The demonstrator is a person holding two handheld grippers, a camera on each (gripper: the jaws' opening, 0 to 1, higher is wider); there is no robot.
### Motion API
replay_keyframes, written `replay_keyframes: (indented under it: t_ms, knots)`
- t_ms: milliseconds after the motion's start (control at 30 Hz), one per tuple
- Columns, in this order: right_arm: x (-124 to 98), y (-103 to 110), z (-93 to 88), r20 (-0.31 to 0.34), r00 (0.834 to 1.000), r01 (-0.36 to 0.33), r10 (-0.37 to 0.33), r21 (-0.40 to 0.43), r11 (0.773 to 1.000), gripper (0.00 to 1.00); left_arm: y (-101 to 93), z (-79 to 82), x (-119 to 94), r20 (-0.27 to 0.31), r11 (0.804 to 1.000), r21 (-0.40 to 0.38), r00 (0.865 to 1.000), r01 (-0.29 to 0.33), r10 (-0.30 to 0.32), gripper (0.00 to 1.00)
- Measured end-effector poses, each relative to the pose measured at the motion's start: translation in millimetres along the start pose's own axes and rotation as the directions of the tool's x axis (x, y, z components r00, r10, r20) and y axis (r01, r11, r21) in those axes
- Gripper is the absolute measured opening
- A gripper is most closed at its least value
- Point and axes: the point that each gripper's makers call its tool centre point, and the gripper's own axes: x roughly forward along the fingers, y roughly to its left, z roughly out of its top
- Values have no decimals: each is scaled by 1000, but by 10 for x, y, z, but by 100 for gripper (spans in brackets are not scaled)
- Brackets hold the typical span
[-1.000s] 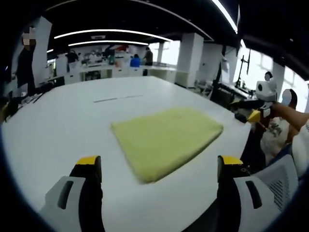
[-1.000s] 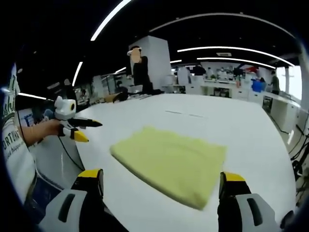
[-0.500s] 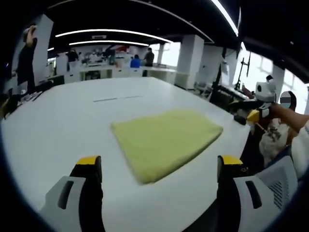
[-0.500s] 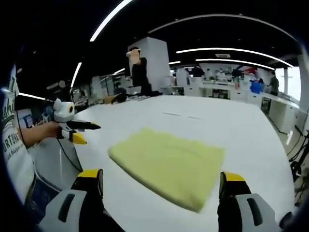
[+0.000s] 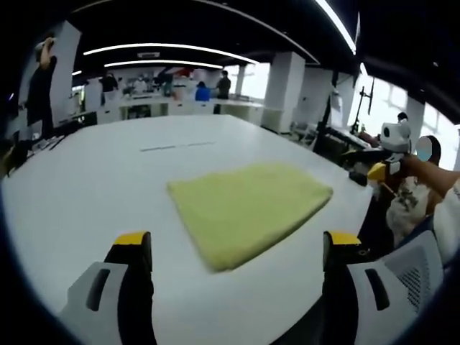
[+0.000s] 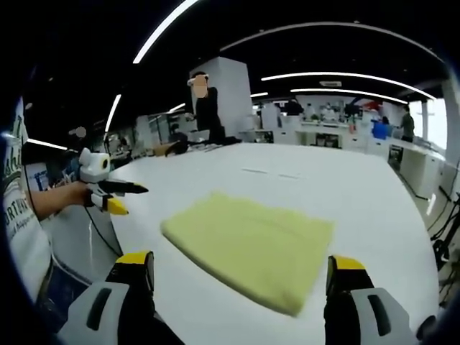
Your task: Fold the garment on the visible template until the final outline fits inside the template.
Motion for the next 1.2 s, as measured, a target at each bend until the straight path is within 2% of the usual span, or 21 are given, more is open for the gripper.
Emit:
replay_keyframes:
  t_ms: [433,1200]
  knots:
    - [37,41,-68,-29,999,-23,23,4,1000,99,31,-38,-3,-15,1000,-8,1000,-11,11,95]
    - [30,28,-69,-21,1000,-16,16,13,1000,99,3,-24,18,-10,1000,-11,1000,-1,1,95]
